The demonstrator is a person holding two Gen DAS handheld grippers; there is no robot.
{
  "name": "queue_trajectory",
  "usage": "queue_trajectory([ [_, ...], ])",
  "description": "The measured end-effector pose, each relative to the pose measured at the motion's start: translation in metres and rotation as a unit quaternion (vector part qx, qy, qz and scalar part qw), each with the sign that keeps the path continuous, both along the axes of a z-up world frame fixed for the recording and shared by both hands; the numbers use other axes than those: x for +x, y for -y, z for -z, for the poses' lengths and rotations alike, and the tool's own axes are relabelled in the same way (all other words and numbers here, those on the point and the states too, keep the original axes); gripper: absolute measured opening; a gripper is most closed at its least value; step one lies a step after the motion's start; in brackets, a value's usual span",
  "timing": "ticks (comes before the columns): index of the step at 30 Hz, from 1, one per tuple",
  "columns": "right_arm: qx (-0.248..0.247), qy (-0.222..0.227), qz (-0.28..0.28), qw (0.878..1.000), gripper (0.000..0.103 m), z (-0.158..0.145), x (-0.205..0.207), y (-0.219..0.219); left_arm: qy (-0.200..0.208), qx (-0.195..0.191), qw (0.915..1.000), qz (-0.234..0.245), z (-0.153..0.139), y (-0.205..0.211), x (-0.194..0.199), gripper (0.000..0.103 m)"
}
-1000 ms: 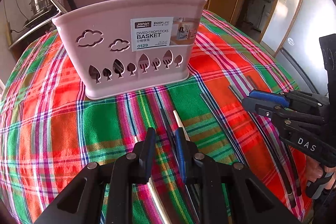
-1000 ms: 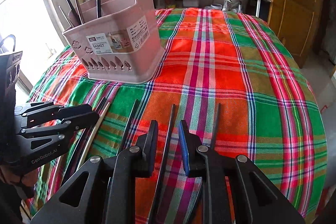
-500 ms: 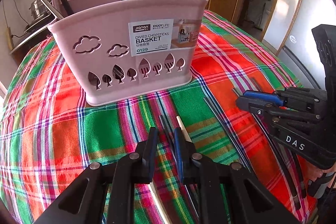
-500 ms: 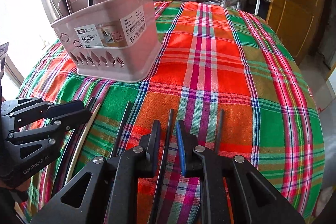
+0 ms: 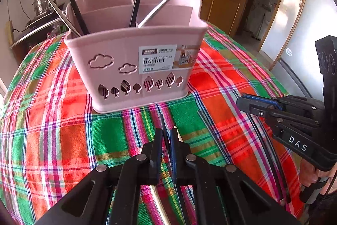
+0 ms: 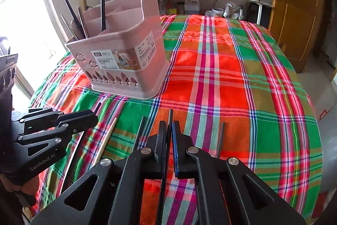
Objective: Organize utensils
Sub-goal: 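Lift both held utensils and carry them over the pink basket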
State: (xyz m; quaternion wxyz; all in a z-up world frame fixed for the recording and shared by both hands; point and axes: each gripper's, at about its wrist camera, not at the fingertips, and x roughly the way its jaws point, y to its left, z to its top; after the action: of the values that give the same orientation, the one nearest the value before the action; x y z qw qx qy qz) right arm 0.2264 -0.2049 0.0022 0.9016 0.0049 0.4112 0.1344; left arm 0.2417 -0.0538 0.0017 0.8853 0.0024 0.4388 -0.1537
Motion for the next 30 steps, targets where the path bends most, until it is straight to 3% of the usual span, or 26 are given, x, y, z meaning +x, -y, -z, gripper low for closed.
queue_trajectory([
  [18, 0.026, 0.120, -0.008, 0.992, 0.005, -0.094, -0.039, 0.005, 0.105, -0.040, 0.9937, 0.003, -0.114, -0.022, -0.030, 0.005],
  [30, 0.027, 0.167, -0.014, 0.985, 0.004, -0.131, -0.056, 0.002, 0.149, -0.047, 0.9877, 0.006, -0.159, -0.033, -0.048, 0.004],
])
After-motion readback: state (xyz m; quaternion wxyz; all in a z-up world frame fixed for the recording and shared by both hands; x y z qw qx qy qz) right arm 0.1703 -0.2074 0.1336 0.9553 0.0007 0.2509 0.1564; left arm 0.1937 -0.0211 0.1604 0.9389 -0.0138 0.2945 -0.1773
